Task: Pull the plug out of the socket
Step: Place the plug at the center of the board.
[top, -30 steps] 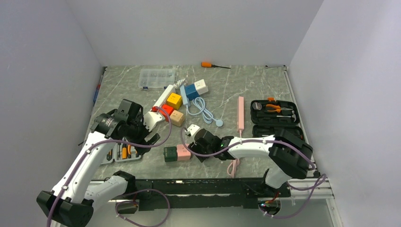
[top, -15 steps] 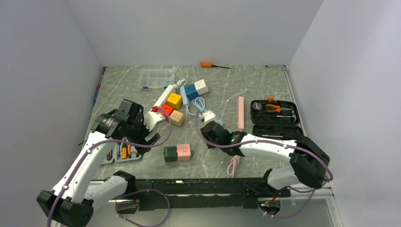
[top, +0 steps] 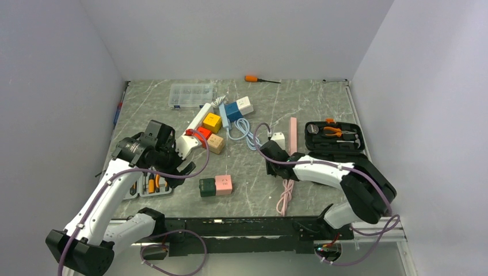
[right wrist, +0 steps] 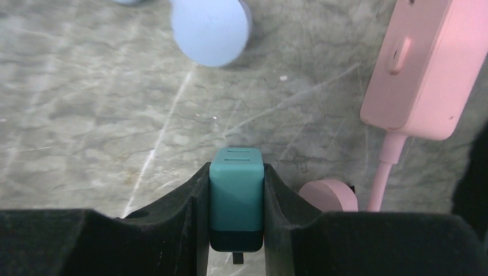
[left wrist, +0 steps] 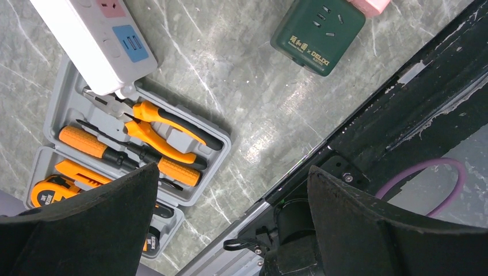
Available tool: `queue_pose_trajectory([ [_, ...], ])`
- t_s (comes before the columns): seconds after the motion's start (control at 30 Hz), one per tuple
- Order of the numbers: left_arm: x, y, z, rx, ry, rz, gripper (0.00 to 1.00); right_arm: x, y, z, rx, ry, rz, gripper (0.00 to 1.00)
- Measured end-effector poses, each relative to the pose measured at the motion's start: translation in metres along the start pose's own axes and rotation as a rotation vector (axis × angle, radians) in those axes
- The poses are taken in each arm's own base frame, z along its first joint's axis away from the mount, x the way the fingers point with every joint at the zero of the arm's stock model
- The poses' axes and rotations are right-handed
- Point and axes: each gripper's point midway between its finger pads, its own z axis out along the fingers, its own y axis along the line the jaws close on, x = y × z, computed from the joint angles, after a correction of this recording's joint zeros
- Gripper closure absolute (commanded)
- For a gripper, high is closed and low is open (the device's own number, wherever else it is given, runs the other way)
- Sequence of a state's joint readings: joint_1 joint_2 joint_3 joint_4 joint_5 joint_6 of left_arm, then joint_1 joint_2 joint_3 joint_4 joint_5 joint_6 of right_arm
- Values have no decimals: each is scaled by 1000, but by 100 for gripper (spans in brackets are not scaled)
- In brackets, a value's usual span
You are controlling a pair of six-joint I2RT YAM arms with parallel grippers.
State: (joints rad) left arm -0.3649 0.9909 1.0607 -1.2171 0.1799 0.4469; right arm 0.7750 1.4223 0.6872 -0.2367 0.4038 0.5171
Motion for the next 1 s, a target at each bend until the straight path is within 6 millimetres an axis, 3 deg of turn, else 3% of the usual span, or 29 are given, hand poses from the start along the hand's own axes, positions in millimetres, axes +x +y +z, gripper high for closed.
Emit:
queue_pose_trajectory([
  [0.1,0,-1,0,2,-3,0,1,16,-7,9,49,47,41,88],
  [0.13,-1,0,0,1,-5,1,1,16,-9,9,60,46,63,78],
  [0.2,-1,-1,-1,-2,-10,2,1,17,-13,8,87,43,103,44],
  [0.3,-1,0,-4,-13,-23,3,0,19,-20,4,118,44,142,21],
  [0.47,0,1,-6,-27,-31,6,1,9,-22,-11,110,20,148,10],
  [0.6,4,3,-2,-35,-16,3,1,-17,-15,-36,100,-51,138,7],
  [0.67,7,4,2,-41,-1,0,1,-38,1,-55,64,-105,127,8],
  [0.8,11,6,8,-43,28,-13,1,-67,52,-90,-81,-188,64,9],
  [0.9,10,7,10,-46,31,-21,1,-63,87,-101,-209,-197,-59,8],
  [1.0,10,8,9,-49,25,-22,1,-52,107,-94,-304,-177,-185,7],
])
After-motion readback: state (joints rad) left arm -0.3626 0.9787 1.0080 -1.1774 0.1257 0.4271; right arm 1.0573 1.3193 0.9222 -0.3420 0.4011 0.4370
